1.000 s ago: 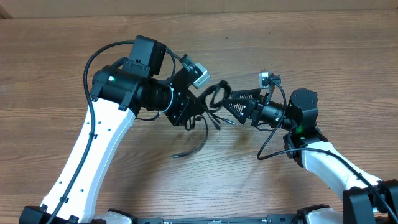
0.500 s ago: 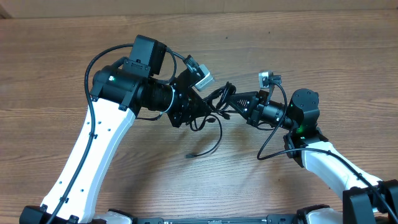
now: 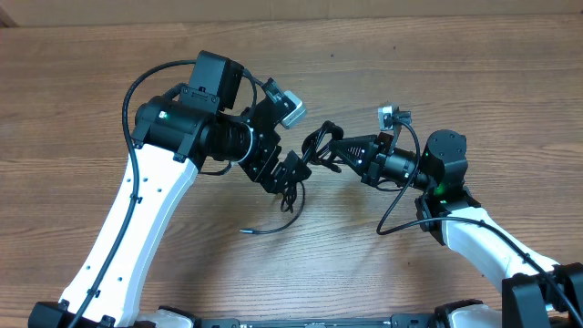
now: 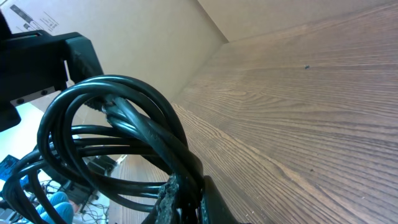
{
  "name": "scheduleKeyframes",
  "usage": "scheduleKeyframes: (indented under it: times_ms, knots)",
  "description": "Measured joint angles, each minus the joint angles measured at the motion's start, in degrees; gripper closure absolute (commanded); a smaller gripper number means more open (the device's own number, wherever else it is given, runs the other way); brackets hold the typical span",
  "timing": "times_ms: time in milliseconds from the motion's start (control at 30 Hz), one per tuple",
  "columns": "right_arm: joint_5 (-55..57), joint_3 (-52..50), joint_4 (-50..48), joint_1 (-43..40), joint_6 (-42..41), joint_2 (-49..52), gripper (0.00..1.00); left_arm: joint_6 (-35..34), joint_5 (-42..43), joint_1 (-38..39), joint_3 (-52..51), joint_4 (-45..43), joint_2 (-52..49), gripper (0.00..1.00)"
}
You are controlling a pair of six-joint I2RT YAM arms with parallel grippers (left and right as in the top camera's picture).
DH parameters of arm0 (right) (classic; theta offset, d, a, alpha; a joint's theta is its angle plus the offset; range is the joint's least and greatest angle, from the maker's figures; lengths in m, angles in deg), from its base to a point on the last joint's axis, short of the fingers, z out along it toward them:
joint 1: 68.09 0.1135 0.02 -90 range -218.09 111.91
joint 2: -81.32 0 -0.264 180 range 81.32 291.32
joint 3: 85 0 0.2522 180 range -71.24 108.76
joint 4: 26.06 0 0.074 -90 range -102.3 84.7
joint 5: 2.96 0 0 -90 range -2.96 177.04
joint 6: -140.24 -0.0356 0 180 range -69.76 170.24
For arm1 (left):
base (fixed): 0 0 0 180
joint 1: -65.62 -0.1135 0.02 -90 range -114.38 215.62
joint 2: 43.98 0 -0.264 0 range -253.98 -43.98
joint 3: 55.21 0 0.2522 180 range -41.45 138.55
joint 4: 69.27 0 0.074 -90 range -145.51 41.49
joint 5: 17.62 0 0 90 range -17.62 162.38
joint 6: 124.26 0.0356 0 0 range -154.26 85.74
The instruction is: Untangle cables
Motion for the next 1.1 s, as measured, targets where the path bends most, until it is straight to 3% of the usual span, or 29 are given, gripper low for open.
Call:
scheduleKeyframes:
  times_ms: [300,933,1100]
  knots:
    - [-3.56,0.0,-3.61,0.0,3.17,0.0,0.96,-1.25,-2.19,0.0,0.0,-0.22,0.0,0.0]
    - [-12.13,0.0,-18.73,-0.02,4.22,0.0,0.96,-1.9,5.14,0.0,0.0,0.92,0.0,0.0]
    - [-14.05,0.0,-20.5,0.0,5.84,0.0,0.96,0.61,11.3,0.0,0.0,0.87,0.0,0.01]
